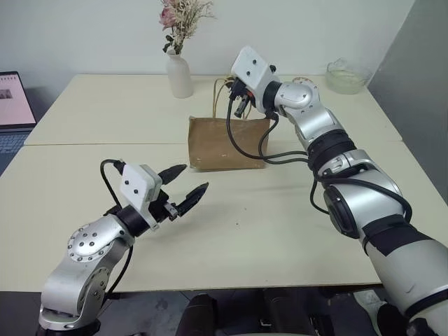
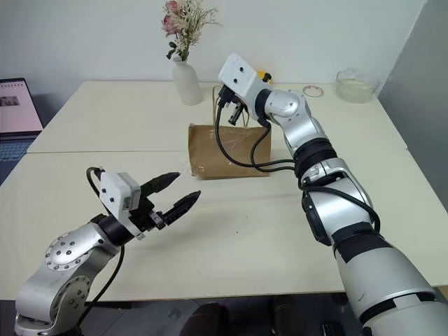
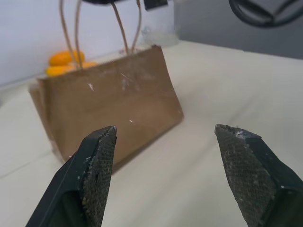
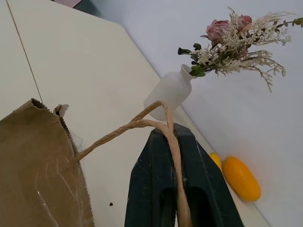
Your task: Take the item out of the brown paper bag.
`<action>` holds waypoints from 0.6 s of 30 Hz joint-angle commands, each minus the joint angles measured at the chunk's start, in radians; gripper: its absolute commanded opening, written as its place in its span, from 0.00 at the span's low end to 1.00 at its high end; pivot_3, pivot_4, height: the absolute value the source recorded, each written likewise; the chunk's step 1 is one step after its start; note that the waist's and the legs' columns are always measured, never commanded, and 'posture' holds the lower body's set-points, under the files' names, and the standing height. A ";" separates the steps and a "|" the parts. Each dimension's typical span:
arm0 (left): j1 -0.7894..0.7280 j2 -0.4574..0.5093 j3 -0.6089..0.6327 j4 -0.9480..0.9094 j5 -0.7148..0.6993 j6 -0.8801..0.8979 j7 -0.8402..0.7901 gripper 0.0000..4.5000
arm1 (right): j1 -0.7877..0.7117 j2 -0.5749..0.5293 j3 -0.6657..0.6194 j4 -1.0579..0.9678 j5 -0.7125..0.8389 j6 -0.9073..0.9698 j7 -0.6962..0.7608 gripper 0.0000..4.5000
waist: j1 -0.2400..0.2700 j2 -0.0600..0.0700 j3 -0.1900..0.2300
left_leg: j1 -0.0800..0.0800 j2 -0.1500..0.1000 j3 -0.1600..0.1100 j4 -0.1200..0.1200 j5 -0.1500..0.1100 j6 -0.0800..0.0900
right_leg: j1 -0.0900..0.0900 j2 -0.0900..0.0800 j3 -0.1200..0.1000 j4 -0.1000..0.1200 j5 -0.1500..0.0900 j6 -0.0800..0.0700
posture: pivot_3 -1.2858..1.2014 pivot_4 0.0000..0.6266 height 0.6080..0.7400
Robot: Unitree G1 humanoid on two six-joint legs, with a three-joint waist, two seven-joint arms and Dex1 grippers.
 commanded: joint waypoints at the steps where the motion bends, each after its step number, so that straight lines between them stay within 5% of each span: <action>1: 0.007 -0.003 0.074 -0.043 -0.030 -0.019 0.021 0.77 | -0.014 -0.009 -0.004 -0.057 0.003 -0.004 0.016 0.00 | 0.000 0.000 0.000 | 0.000 0.000 0.000 0.000 0.000 0.000 | 0.000 0.000 0.000 0.000 0.000 0.000 | 0.52 0.24 1.00; 9: 0.039 0.015 0.111 -0.081 -0.067 0.007 0.025 0.77 | 0.003 -0.008 -0.007 -0.077 0.019 0.021 0.047 0.00 | 0.000 0.000 0.000 | 0.000 -0.001 0.000 0.000 0.000 0.000 | 0.000 -0.001 0.000 0.000 0.000 0.000 | 0.52 0.24 1.00; 18: 0.009 0.030 0.097 -0.065 -0.061 0.041 0.043 0.77 | 0.084 -0.038 -0.018 -0.221 0.054 0.097 0.122 0.70 | 0.001 0.000 0.000 | 0.000 0.000 0.000 0.000 0.000 0.000 | 0.000 -0.001 0.000 0.001 0.000 0.000 | 0.52 0.24 1.00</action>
